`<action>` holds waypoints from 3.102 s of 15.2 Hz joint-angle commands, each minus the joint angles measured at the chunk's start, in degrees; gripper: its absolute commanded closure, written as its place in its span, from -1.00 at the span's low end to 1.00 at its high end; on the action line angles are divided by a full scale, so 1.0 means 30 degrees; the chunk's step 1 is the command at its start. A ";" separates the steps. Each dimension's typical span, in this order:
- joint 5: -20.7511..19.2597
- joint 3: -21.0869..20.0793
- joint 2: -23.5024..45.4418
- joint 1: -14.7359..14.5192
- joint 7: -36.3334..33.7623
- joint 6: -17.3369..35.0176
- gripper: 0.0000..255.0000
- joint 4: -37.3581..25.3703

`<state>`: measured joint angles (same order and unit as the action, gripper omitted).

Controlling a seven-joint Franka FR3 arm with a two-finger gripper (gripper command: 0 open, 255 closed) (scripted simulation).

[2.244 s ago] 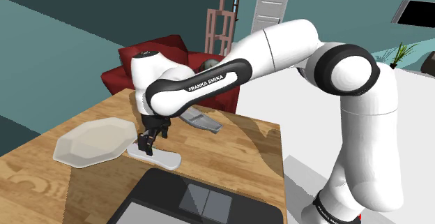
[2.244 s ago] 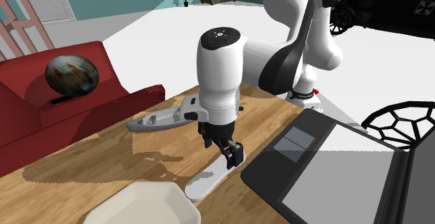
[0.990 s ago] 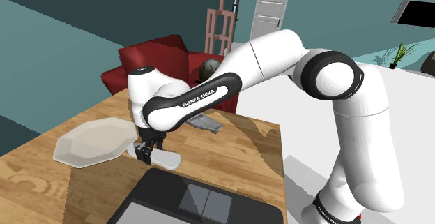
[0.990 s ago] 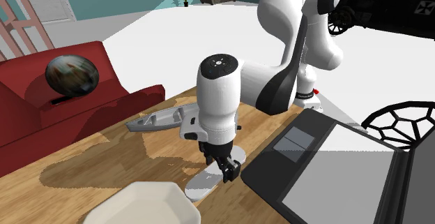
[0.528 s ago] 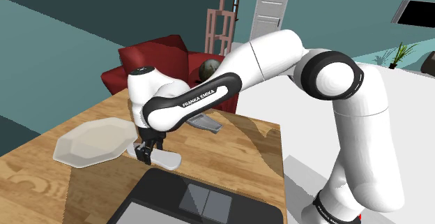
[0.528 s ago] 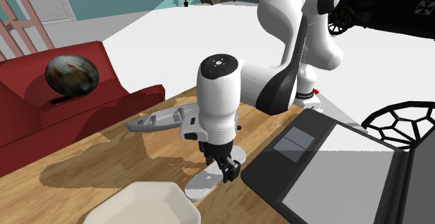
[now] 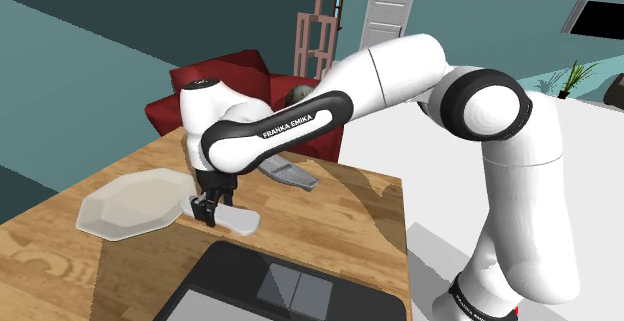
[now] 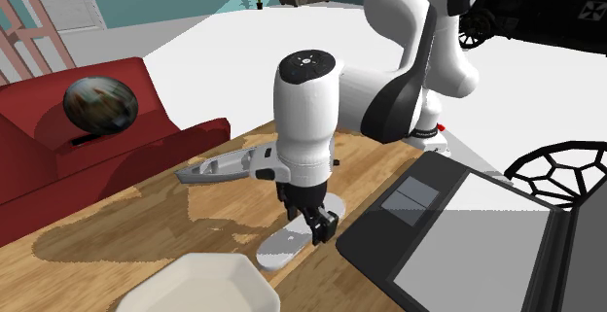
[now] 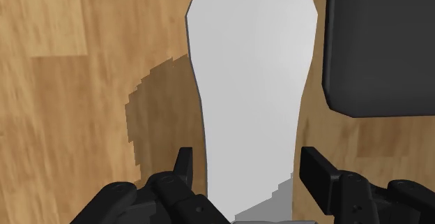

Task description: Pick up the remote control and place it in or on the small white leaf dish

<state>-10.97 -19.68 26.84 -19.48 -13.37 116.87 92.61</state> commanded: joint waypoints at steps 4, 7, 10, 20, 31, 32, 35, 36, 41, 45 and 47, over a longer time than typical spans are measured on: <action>0.0219 -0.0097 -0.0462 0.0061 0.0205 -0.1179 1.00 -0.0751; 0.0321 -0.0146 -0.0677 0.0065 0.0282 -0.1844 1.00 -0.1216; 0.0409 -0.0189 -0.0858 0.0058 0.0353 -0.2525 1.00 -0.1730; 0.0965 0.0248 -0.2001 0.1655 0.2513 -0.3232 1.00 -0.1462; 0.1510 0.1593 -0.2444 0.4786 0.7038 -0.3067 1.00 -0.1106; 0.1536 0.1723 -0.2377 0.5045 0.7439 -0.3103 1.00 -0.1227; 0.1594 0.2103 -0.2067 0.5810 0.8624 -0.3261 1.00 -0.1746; 0.1609 0.2230 -0.1927 0.6057 0.9014 -0.3332 1.00 -0.1972; 0.1555 0.2310 -0.1699 0.6176 0.9115 -0.2414 1.00 -0.1283; 0.1478 0.2344 -0.1470 0.6181 0.9046 -0.1491 1.00 -0.0582; 0.1433 0.2363 -0.1332 0.6180 0.9008 -0.1039 1.00 -0.0263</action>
<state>-6.60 -12.61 22.65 -0.92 13.76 112.96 91.26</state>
